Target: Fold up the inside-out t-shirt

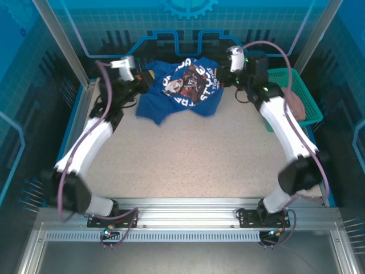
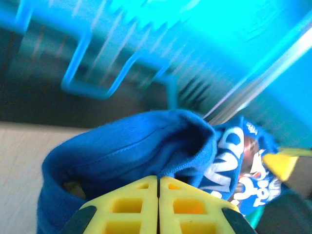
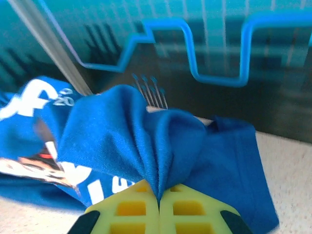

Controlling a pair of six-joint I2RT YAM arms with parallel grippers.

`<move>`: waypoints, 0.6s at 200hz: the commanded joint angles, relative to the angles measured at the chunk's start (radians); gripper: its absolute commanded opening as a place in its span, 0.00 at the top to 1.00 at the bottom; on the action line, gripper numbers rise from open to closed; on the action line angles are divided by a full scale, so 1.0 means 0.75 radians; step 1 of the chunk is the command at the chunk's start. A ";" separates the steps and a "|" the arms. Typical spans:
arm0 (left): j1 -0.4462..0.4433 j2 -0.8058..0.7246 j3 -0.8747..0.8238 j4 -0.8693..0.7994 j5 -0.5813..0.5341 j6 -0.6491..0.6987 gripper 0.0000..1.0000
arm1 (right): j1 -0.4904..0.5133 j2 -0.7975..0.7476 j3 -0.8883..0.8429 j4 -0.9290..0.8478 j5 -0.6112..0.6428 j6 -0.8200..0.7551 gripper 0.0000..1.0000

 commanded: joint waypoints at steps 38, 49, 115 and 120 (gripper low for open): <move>-0.151 -0.452 -0.864 0.112 -0.042 0.090 0.63 | 0.084 -0.542 -1.057 0.132 0.153 -0.051 0.76; -0.161 -0.470 -0.971 0.028 -0.049 0.065 0.48 | 0.085 -0.585 -1.184 0.098 0.237 0.009 0.65; -0.316 -0.548 -1.054 -0.298 -0.270 0.044 0.32 | 0.454 -0.481 -1.270 0.278 0.316 0.126 0.39; -0.333 -0.491 -1.014 -0.331 -0.286 0.073 0.32 | 0.479 -0.425 -1.226 0.259 0.326 0.105 0.38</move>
